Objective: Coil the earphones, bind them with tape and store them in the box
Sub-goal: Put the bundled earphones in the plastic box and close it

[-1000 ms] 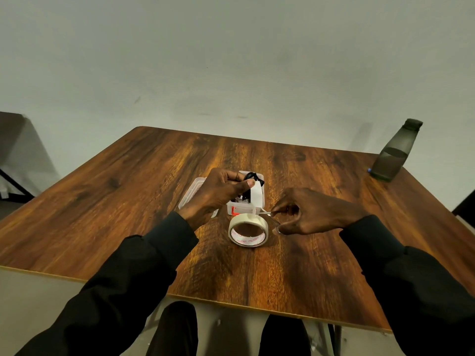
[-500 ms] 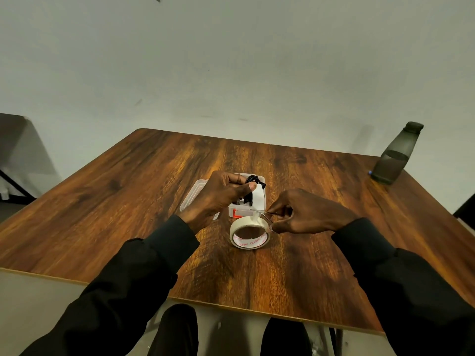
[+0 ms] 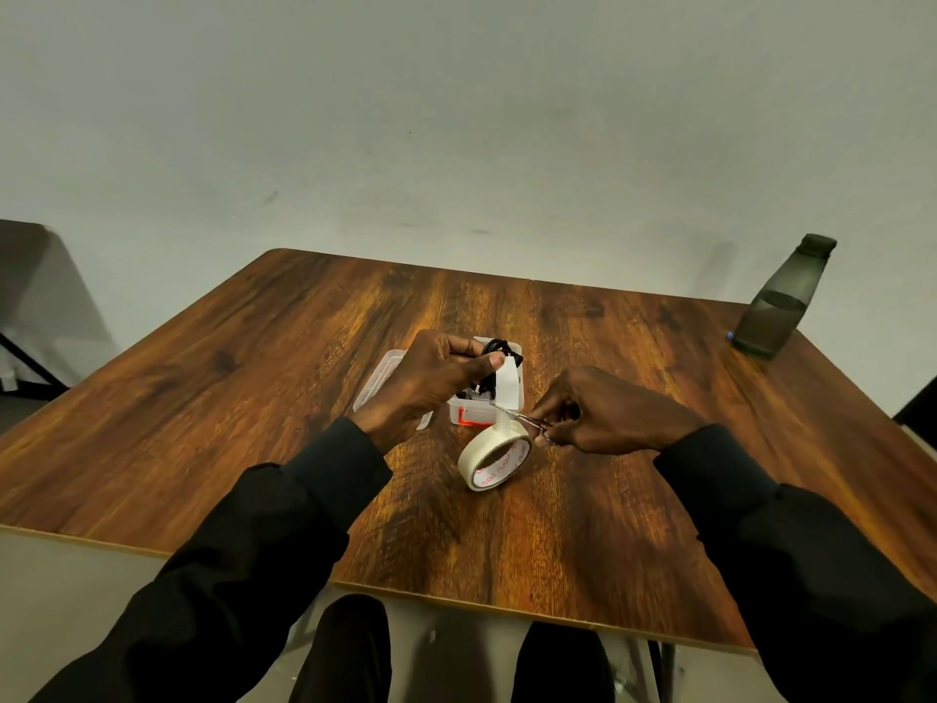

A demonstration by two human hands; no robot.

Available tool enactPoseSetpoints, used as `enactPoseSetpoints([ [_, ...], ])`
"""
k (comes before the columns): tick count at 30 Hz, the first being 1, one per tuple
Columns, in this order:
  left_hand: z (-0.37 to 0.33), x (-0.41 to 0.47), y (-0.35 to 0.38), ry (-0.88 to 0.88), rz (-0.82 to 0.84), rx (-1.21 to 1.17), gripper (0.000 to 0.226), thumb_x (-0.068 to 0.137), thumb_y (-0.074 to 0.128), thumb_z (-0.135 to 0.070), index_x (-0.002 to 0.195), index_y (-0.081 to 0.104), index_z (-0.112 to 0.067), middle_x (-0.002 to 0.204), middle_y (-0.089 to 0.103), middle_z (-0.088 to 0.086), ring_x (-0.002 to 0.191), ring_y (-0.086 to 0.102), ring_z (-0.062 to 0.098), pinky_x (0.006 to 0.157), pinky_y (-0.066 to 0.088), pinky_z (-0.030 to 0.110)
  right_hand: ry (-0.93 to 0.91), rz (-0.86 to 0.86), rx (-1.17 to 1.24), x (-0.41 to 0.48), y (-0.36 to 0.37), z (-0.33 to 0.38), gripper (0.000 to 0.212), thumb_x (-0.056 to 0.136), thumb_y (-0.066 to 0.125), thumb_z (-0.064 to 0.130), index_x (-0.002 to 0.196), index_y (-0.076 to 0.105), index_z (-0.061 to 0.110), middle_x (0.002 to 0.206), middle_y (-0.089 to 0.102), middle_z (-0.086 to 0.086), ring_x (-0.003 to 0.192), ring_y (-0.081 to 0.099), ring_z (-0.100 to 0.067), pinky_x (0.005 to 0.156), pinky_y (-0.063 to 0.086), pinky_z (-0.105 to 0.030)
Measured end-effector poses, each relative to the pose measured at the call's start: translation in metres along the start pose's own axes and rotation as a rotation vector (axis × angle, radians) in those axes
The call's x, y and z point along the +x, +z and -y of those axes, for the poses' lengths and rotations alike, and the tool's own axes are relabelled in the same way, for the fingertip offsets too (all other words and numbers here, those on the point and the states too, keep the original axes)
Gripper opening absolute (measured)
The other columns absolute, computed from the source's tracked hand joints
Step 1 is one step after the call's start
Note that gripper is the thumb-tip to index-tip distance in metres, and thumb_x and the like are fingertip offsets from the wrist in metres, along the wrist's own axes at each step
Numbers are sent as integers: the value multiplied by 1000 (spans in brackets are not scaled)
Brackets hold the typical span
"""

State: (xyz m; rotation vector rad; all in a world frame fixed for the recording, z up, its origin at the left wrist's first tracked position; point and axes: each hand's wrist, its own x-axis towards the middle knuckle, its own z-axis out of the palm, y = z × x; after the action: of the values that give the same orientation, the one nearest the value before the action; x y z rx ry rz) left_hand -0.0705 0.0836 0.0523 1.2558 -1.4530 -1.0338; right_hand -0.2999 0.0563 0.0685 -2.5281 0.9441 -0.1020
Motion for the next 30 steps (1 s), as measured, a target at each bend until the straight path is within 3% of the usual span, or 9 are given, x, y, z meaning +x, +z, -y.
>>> enactPoseSetpoints([
  [4,3,2,0,-7,-11,14,11,95,69,-14,95,77,-7,95,74,6,61,63,-9,53,44,6,-7,-28,11,-1,2,-3,22,94,67,4,112,78,9,84,63,26,72,62,15,59,46,-6],
  [13,-1,2,1,17,-56,22,22,97,65,-10,110,73,5,94,72,5,61,66,-9,54,45,5,24,-26,66,-10,5,-6,21,91,73,13,112,78,15,73,68,29,66,61,0,55,45,-14],
  [18,1,0,-4,21,-83,12,19,99,64,-15,106,75,-1,87,72,-5,64,65,-12,58,45,7,54,-76,72,-20,4,-8,26,90,75,22,116,76,23,97,75,8,80,67,-11,68,55,-24],
  [22,11,-4,-11,-5,-108,0,21,99,64,-21,103,77,-5,86,75,-8,67,65,-12,61,46,4,121,-219,-52,-34,16,-24,45,85,75,45,127,67,28,114,63,13,100,57,-3,82,49,-19],
  [26,20,-7,-13,-12,-129,4,25,99,64,-23,105,77,-1,95,76,2,65,64,-11,61,46,4,171,-274,-31,-45,38,-38,43,82,77,49,119,66,30,108,59,12,96,53,0,78,42,-19],
  [30,27,-7,-19,-41,-153,-10,25,96,68,-30,98,80,-8,89,78,-1,62,60,-7,68,45,19,253,-225,23,-65,44,-55,48,77,80,50,119,65,32,114,61,12,103,56,-1,88,51,-25],
])
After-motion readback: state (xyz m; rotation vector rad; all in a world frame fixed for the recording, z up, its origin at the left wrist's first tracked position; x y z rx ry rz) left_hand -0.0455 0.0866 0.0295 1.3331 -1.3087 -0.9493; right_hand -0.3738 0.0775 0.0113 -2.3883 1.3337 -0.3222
